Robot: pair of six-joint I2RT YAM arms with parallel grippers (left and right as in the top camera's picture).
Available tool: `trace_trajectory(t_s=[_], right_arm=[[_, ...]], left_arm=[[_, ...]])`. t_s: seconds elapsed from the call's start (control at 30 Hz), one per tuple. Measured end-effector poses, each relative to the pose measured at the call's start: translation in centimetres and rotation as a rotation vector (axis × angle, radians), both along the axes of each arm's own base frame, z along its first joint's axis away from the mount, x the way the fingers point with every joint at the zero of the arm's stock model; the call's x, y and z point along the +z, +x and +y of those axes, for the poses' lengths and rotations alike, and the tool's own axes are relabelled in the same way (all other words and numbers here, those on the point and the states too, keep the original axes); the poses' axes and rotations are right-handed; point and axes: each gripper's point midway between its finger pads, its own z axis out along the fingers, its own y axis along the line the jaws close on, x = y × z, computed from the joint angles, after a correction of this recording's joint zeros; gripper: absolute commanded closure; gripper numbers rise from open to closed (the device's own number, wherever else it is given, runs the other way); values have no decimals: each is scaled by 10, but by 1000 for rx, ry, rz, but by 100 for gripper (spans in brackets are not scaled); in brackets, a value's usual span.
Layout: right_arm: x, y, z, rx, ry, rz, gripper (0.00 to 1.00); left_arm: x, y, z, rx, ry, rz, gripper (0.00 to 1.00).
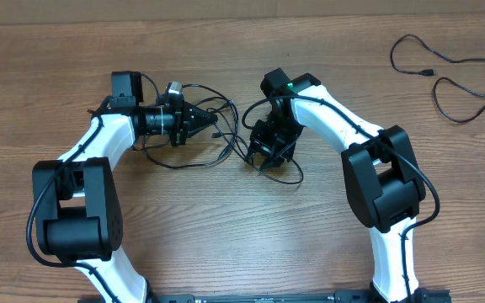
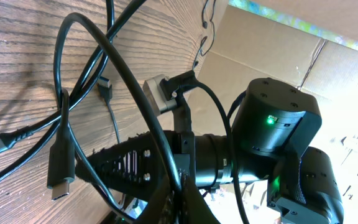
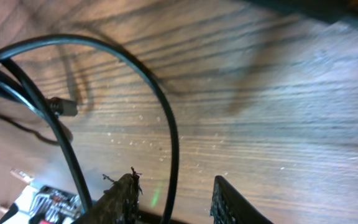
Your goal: Untangle cables
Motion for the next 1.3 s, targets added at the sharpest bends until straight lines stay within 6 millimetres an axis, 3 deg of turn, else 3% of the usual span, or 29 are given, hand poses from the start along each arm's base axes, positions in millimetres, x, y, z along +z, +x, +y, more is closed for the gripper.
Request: trace_trajectory(t_s=[0.13,0.53,0.67,0.8,0.93,1.1,1.17,1.3], right_arm=[[3,-3,3,-3,20,21,74],[5,-9,3,-20,20,58,80],[5,-6,5,-36,20,55,96],[1,-1,2,-41,-1,28,96],[-8,7,-11,-38,-94,-29,96],[-16,10,-45,-29,-276,-65,96],[-11,15,-57,-23,-331,-85,96],[10,48,-73,16,-398,-219,96]], left_arm=[[0,0,0,0,0,0,96],[0,0,0,0,0,0,96],[0,0,0,0,0,0,96],[0,0,0,0,0,0,96],[-1,-1,-1,0,5,5,96],[-4,-1,-3,-3,10,13,96],[-4,-1,-3,-3,10,13,96],[-4,-1,-2,-4,11,9,96]])
